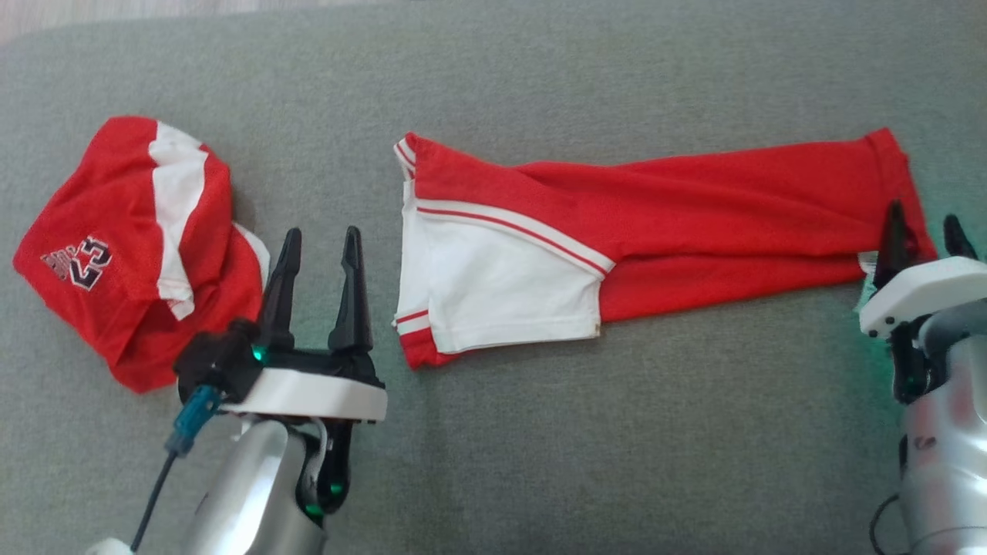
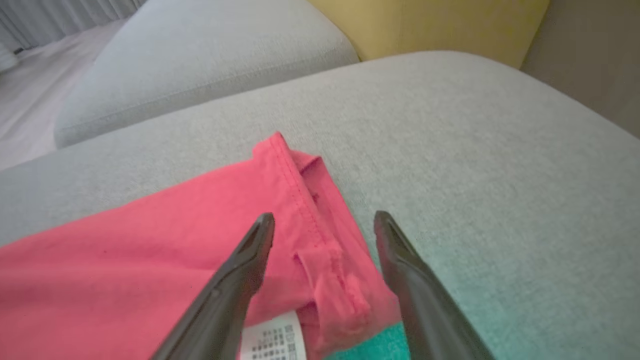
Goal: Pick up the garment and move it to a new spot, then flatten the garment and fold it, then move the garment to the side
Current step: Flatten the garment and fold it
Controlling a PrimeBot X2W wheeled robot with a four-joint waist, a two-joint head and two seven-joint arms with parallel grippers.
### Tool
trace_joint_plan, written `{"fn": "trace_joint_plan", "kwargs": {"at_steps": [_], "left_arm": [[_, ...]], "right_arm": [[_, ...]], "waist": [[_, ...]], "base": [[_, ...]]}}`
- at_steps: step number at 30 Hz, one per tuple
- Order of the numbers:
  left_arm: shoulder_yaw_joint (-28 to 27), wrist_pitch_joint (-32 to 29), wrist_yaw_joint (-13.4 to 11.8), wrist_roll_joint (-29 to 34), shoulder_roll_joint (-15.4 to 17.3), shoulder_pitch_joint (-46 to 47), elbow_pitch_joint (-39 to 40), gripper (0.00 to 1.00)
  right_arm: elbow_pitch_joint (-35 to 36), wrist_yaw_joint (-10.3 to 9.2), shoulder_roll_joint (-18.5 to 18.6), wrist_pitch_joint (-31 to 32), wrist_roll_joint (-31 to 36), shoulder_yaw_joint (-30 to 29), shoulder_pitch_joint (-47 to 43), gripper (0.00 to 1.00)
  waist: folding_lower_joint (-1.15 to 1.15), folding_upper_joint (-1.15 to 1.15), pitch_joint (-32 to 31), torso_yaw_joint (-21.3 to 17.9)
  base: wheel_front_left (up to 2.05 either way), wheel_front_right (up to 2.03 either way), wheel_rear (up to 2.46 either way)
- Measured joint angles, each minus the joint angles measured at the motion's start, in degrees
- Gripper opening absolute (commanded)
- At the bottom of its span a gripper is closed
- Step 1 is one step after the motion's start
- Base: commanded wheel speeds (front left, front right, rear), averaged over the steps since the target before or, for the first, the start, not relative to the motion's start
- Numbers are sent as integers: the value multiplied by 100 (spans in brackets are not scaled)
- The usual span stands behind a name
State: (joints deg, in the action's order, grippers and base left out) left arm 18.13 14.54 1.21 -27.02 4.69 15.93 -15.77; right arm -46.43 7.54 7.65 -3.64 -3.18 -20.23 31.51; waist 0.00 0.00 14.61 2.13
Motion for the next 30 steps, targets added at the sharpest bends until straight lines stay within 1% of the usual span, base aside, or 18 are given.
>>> {"fn": "trace_joint_plan", "kwargs": {"at_steps": [3,8,14,19,20,21,26,30], "left_arm": [[-105,0,49,94,-36,68,-33,100],[-194,0,133,190,-75,99,-80,100],[-315,0,191,249,-154,128,-123,100],[-322,0,236,289,-176,128,-172,100],[-327,0,241,289,-177,128,-172,100],[-333,0,241,289,-179,129,-174,100],[-350,0,288,324,-185,139,-214,100],[-387,0,291,343,-192,140,-256,100]], "right_arm": [[-132,0,-147,124,369,-450,77,100],[-207,0,-333,168,800,-965,86,100],[-248,0,-389,174,1077,-1193,231,100],[-335,0,-413,193,1092,-1255,286,100],[-367,0,-414,199,1091,-1254,325,48],[-376,0,-414,198,1079,-1245,344,0],[-410,0,-453,163,925,-1169,394,0],[-399,0,-367,165,871,-1335,387,0]], "waist": [[0,0,78,64],[0,0,151,94],[0,0,197,34],[0,0,227,-5],[0,0,233,-10],[0,0,238,-15],[0,0,235,-33],[0,0,163,-51]], "base": [[0,0,0],[0,0,0],[0,0,0],[0,0,0],[0,0,0],[0,0,0],[0,0,0],[0,0,0]]}}
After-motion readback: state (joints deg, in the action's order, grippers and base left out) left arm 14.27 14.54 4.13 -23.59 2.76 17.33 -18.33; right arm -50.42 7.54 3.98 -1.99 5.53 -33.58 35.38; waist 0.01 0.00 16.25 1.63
